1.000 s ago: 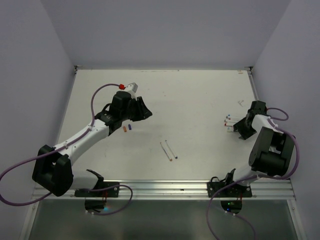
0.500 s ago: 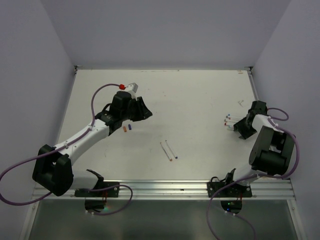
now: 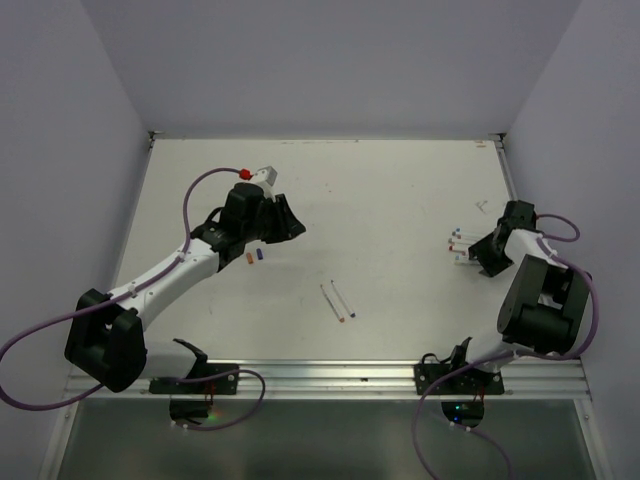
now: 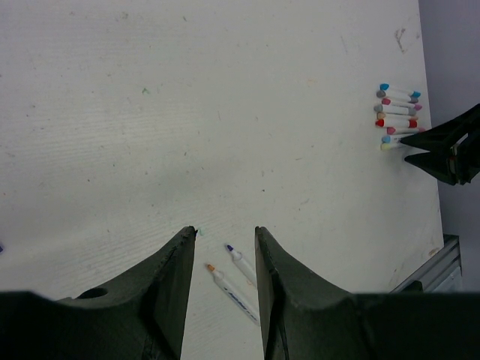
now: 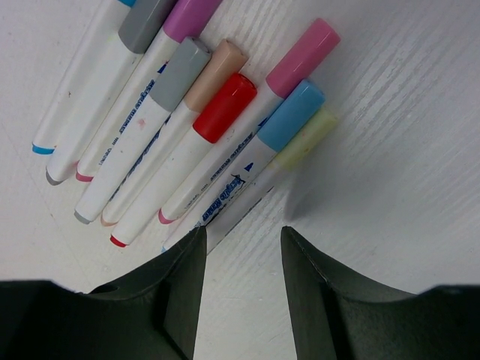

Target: Open the pen caps

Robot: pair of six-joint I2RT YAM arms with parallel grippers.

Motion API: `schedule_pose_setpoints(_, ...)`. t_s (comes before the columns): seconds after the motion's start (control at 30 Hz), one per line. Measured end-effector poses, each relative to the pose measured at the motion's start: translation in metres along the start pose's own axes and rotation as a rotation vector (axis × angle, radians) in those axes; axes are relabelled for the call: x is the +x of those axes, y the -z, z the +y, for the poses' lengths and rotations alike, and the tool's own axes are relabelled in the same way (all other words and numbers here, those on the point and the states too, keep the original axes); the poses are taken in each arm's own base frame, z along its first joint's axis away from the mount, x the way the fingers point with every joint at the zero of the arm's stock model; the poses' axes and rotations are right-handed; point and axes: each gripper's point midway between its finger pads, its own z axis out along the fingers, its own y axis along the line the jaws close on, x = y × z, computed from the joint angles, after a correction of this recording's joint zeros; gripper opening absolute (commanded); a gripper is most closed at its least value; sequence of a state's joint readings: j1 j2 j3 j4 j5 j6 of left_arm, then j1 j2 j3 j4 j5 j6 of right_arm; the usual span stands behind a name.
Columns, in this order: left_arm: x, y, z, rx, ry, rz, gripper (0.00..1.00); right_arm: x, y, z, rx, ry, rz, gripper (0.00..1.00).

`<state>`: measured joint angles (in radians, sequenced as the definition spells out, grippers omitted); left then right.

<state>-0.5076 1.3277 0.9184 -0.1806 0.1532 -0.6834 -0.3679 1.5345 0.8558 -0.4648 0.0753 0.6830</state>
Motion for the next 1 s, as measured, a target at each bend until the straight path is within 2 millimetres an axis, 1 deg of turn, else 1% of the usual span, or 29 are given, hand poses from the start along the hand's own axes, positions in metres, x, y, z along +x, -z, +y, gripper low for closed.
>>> schedule_pose_setpoints(0.27, 0.000, 0.000, 0.000, 0.000, 0.000, 0.000, 0.41, 0.002, -0.010, -0.003, 0.018, -0.007, 0.015, 0.48)
schedule_pose_setpoints(0.37, 0.000, 0.000, 0.000, 0.000, -0.001, 0.001, 0.41, 0.002, -0.010, -0.004, 0.022, -0.009, 0.013, 0.47)
schedule_pose_setpoints(0.47, 0.000, 0.000, 0.000, 0.000, 0.000, 0.001, 0.41, 0.001, -0.011, -0.006, 0.032, -0.007, 0.007, 0.39)
schedule_pose_setpoints(0.5, 0.000, 0.000, 0.000, 0.000, 0.000, 0.001, 0.41, 0.001, -0.011, -0.007, 0.036, -0.007, 0.006, 0.33)
schedule_pose_setpoints(0.63, 0.000, 0.000, 0.000, 0.001, 0.000, 0.001, 0.41, 0.001, -0.012, -0.012, 0.053, 0.000, -0.009, 0.25)
schedule_pose_setpoints(0.67, 0.001, 0.000, 0.000, 0.002, -0.001, 0.002, 0.41, 0.001, -0.012, -0.013, 0.052, 0.001, -0.013, 0.24)
schedule_pose_setpoints(0.73, 0.001, 0.000, -0.001, 0.004, -0.002, 0.004, 0.41, 0.001, -0.012, -0.014, 0.049, 0.005, -0.023, 0.13)
schedule_pose_setpoints(0.83, 0.004, 0.000, -0.004, 0.011, -0.006, 0.011, 0.41, 0.002, -0.012, -0.015, 0.039, 0.007, -0.040, 0.00)
schedule_pose_setpoints(1.0, 0.008, 0.002, -0.007, 0.025, -0.007, 0.031, 0.41, 0.005, -0.007, -0.018, 0.014, 0.011, -0.068, 0.00)
